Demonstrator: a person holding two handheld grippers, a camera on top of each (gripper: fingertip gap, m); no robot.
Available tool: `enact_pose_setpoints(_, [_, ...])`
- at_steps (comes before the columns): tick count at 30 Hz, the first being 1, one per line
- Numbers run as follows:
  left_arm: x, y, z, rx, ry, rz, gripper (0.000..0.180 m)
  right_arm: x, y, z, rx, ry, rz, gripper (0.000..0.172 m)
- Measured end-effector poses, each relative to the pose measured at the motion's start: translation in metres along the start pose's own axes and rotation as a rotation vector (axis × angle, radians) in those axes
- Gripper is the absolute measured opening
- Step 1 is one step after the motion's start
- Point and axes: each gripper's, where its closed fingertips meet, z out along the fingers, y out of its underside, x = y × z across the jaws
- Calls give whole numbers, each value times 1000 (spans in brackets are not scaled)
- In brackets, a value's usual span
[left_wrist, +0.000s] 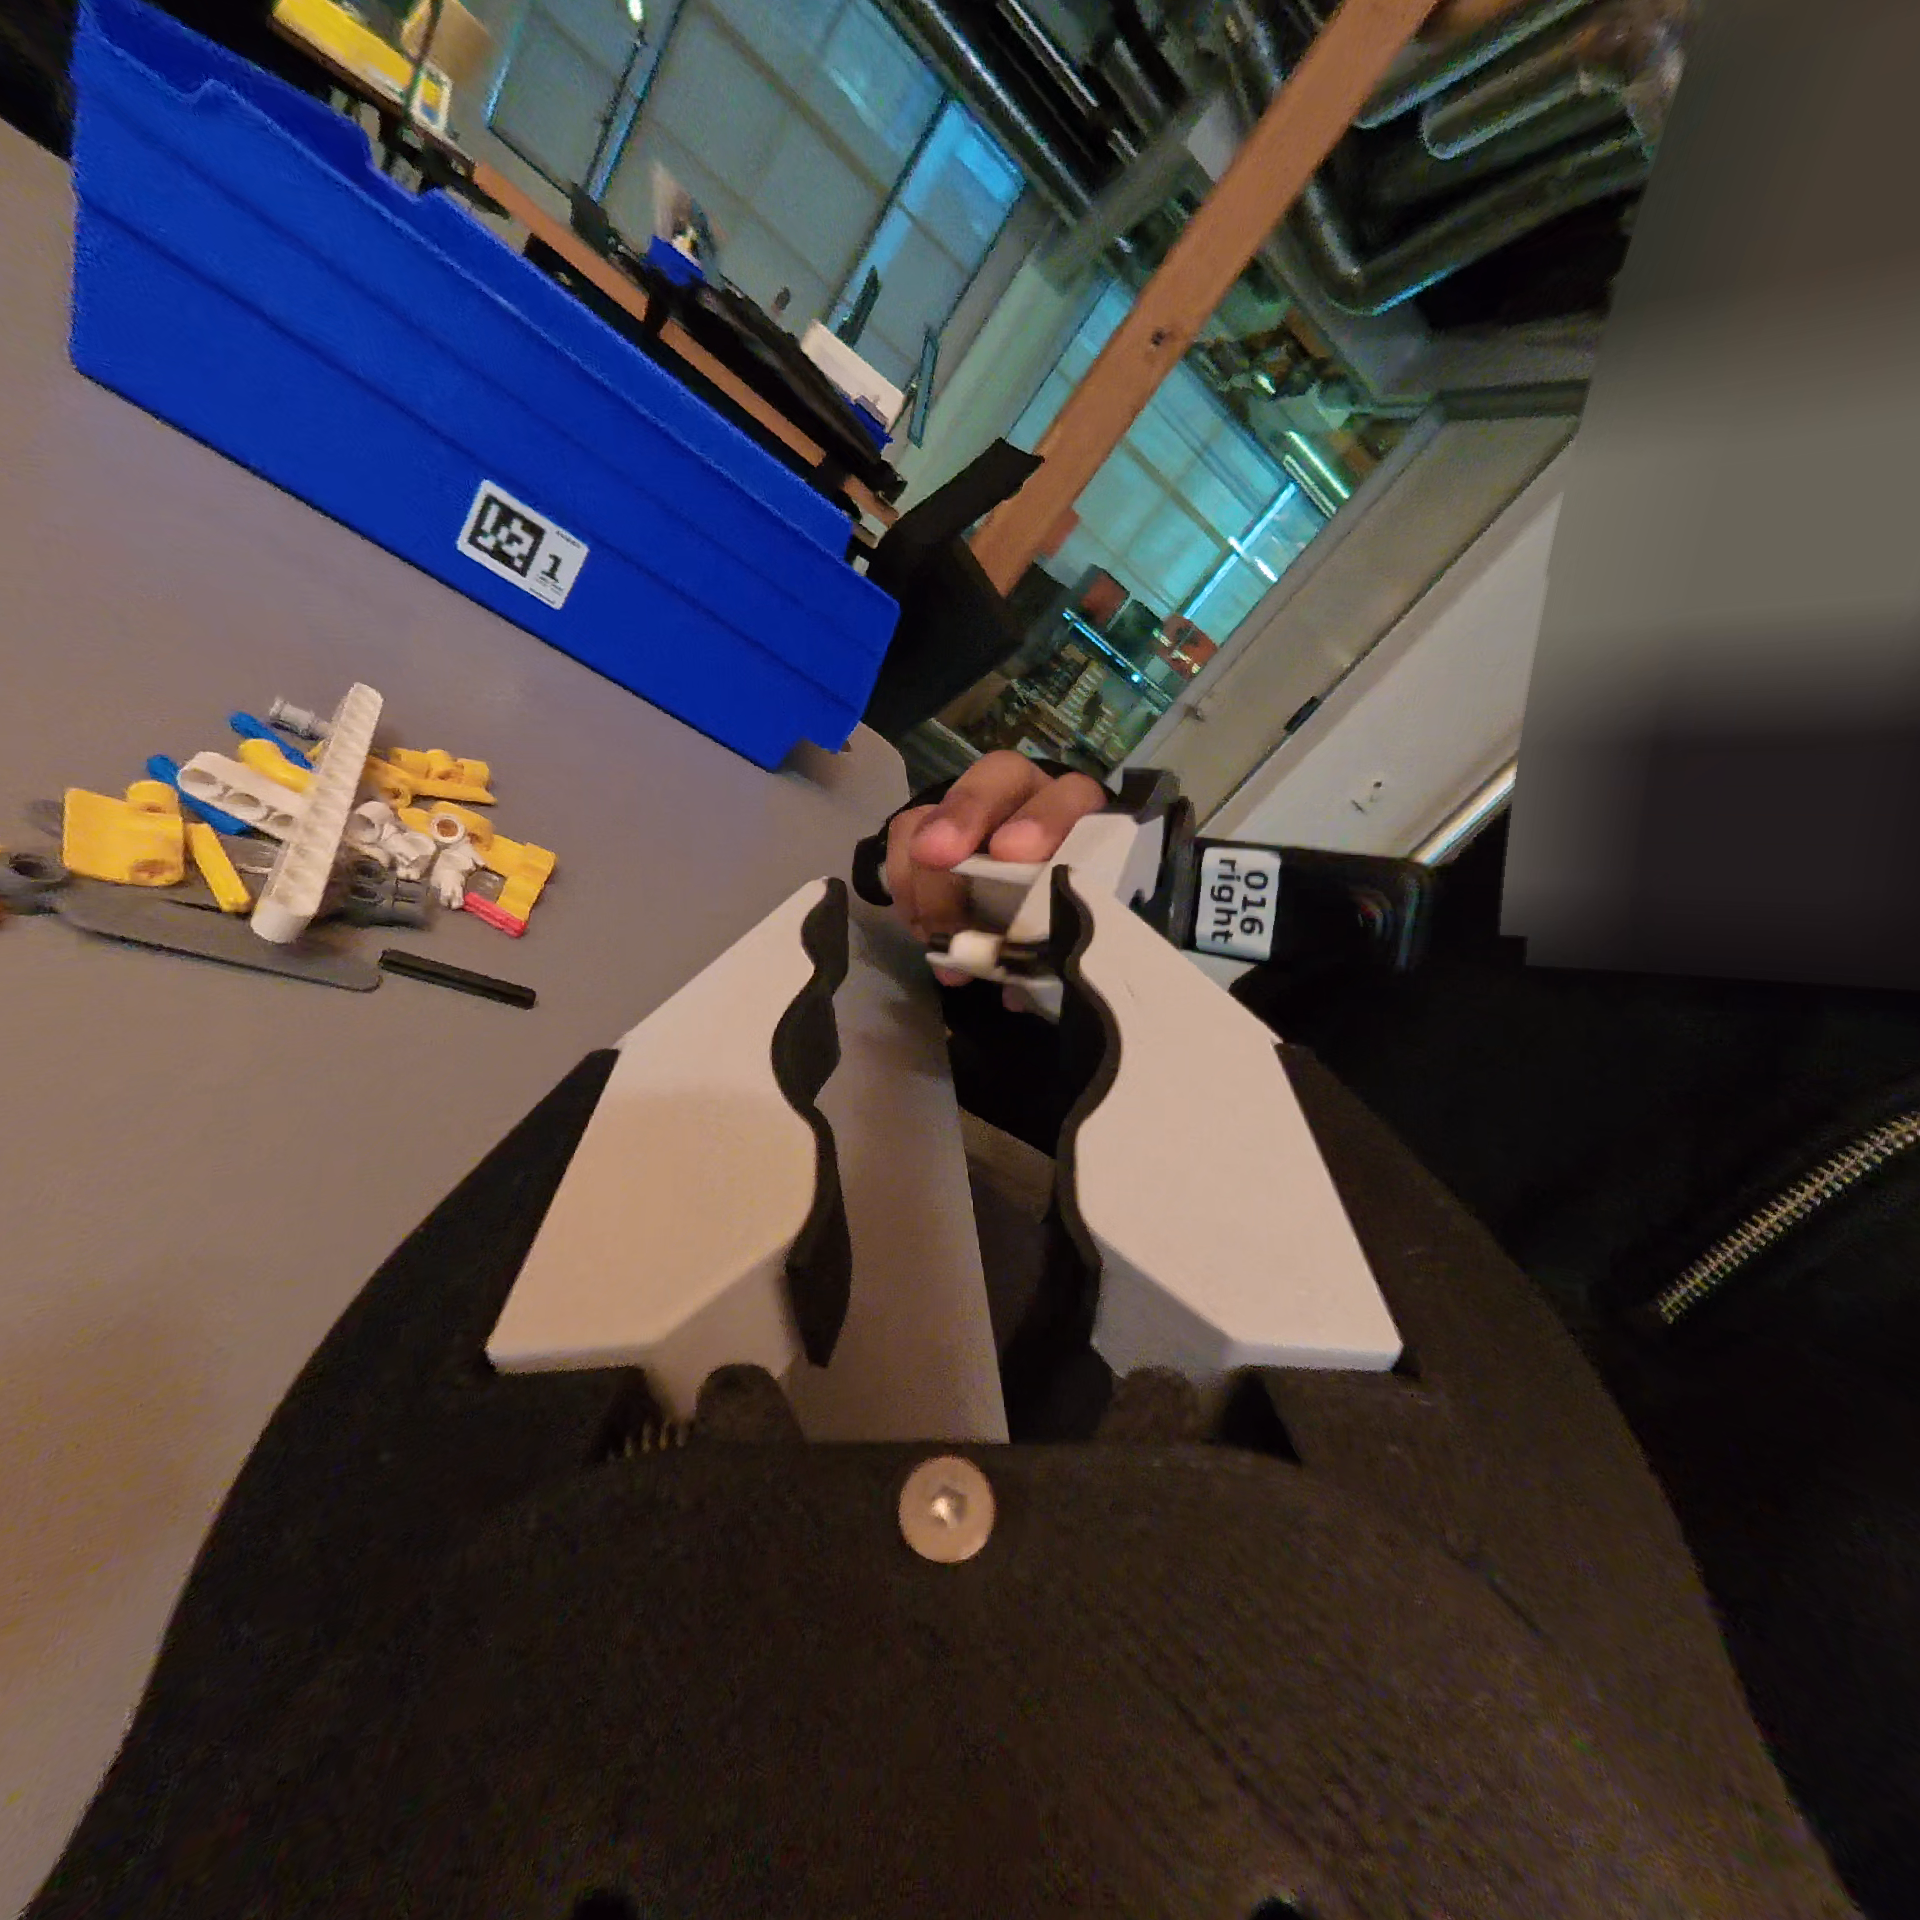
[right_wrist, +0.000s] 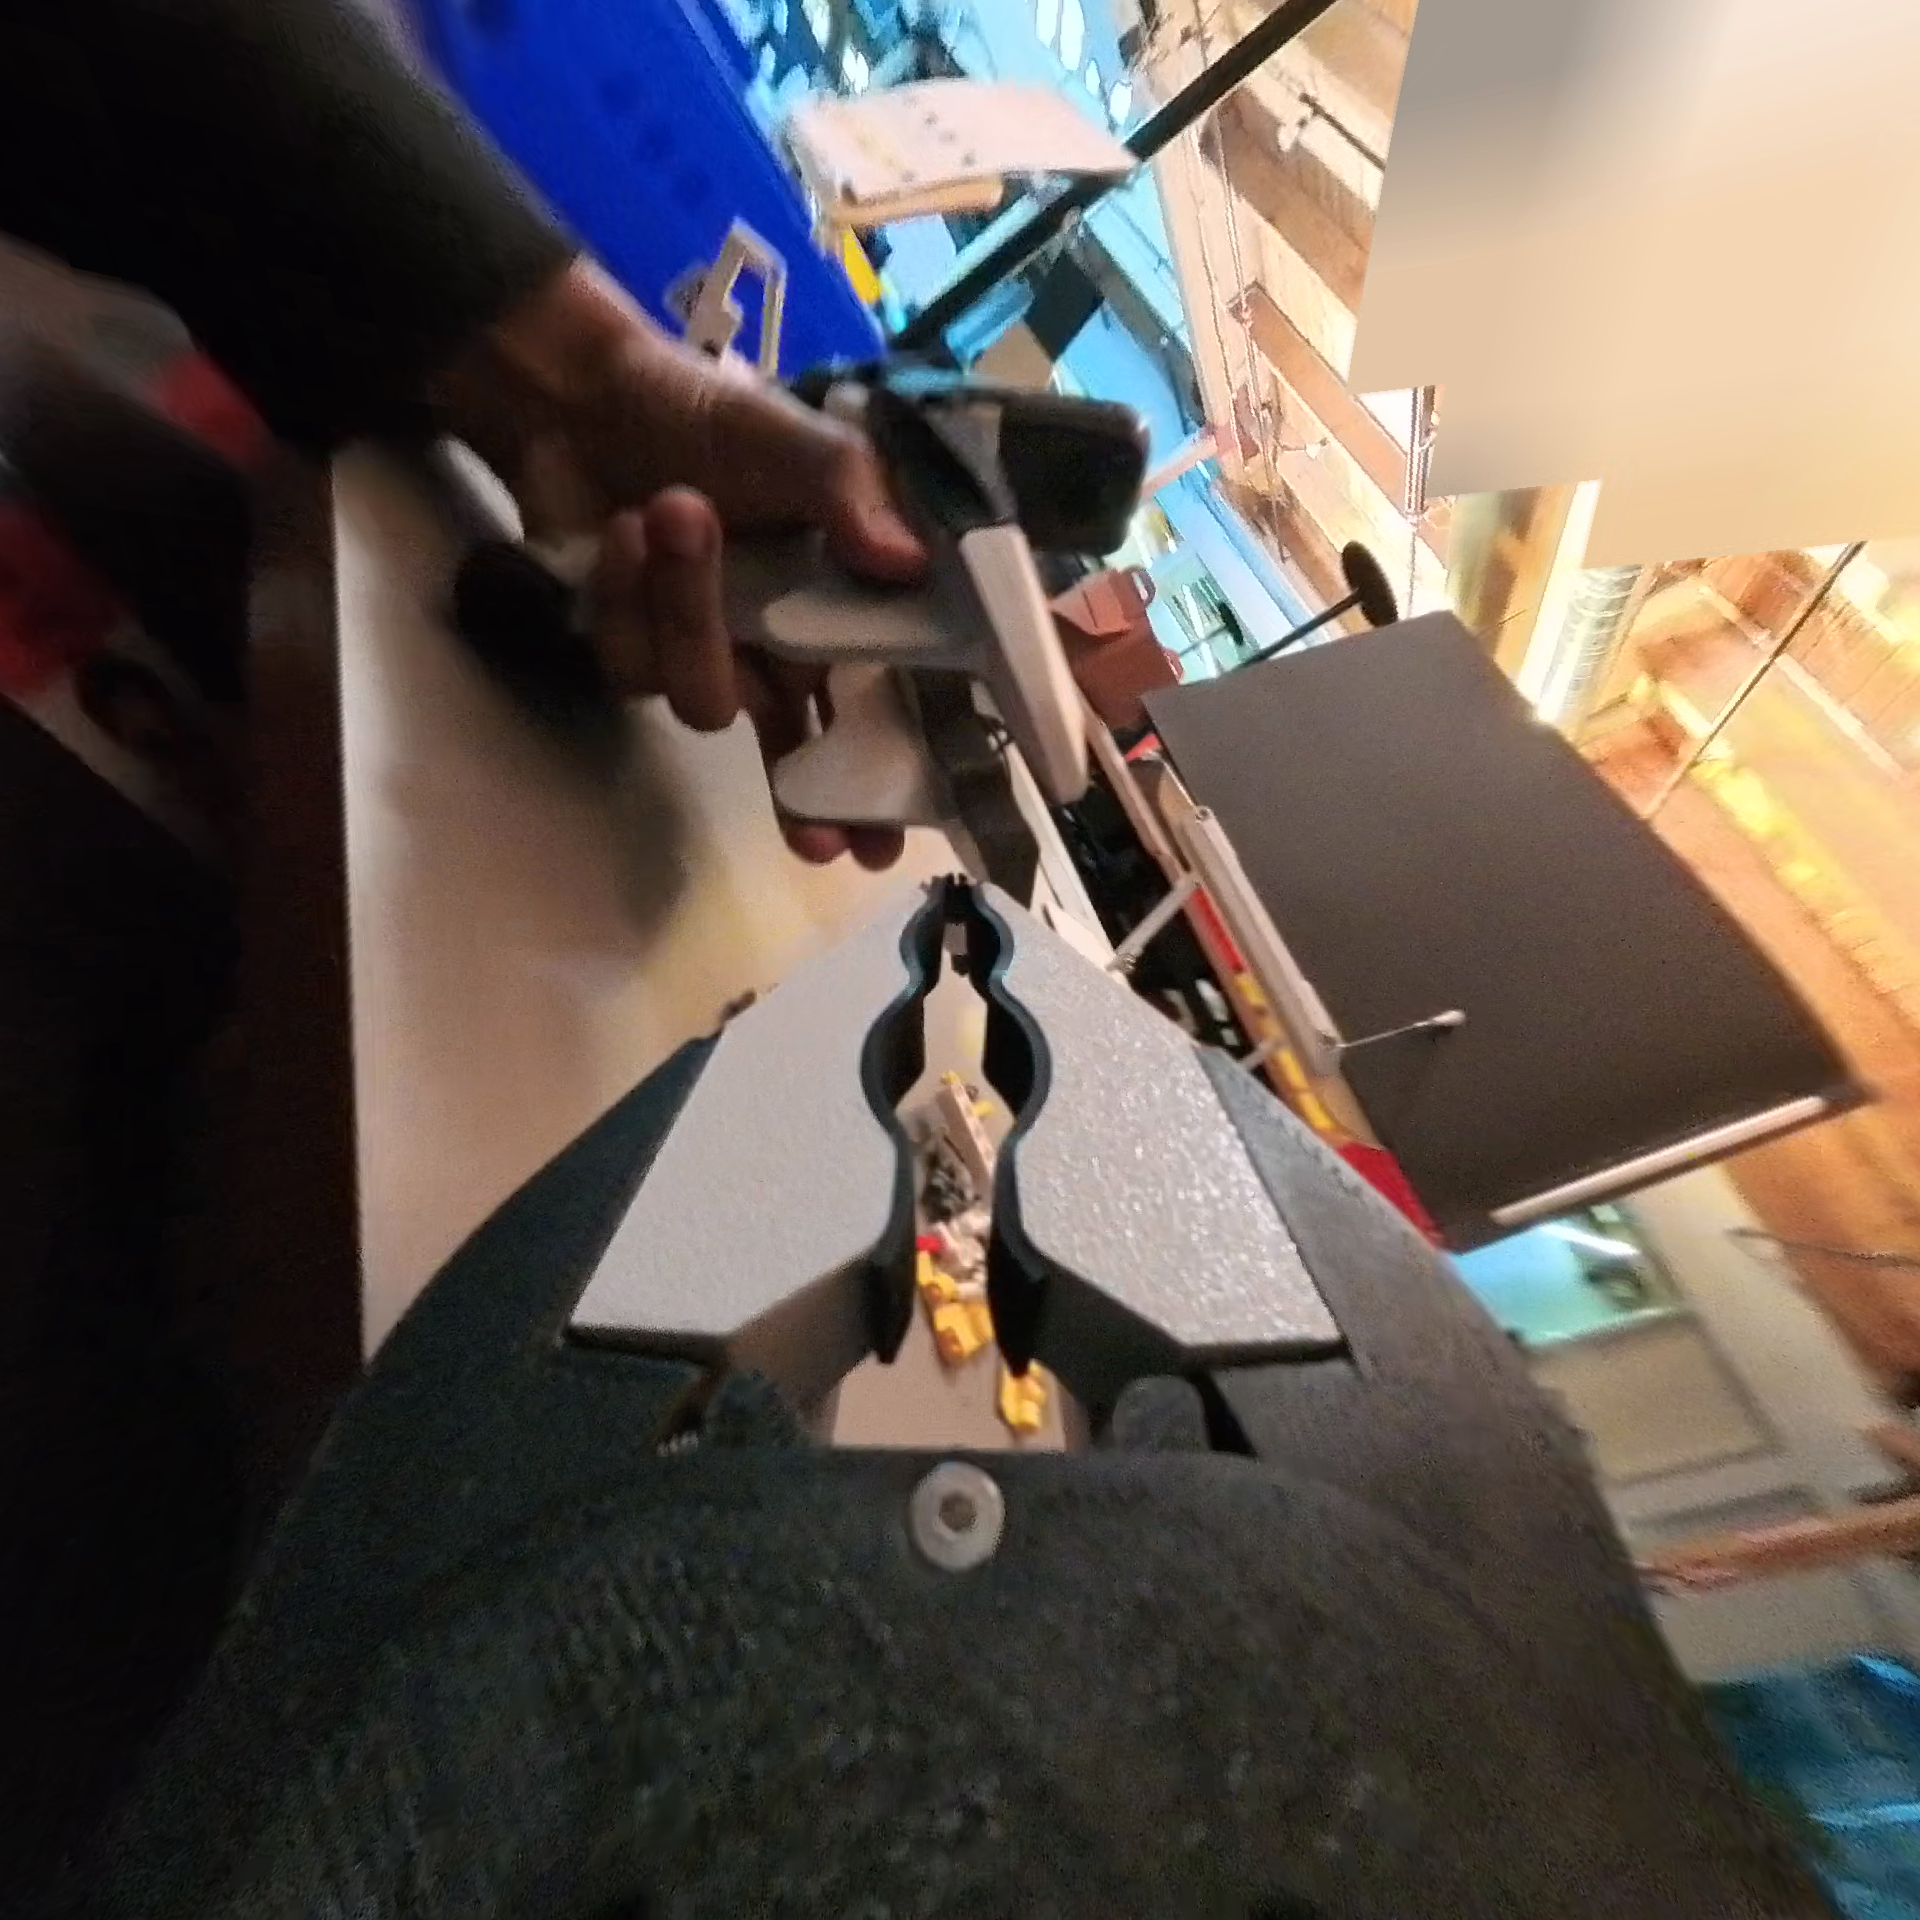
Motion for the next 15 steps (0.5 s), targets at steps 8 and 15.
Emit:
enact_pose_setpoints(8, [10, 11, 6, -99, -29, 203, 31, -2, 1, 3, -44, 38, -218, 1])
enact_pose_setpoints(15, [5, 12, 9, -275, -101, 373, 34, -3, 3, -10, 19, -2, -257, 1])
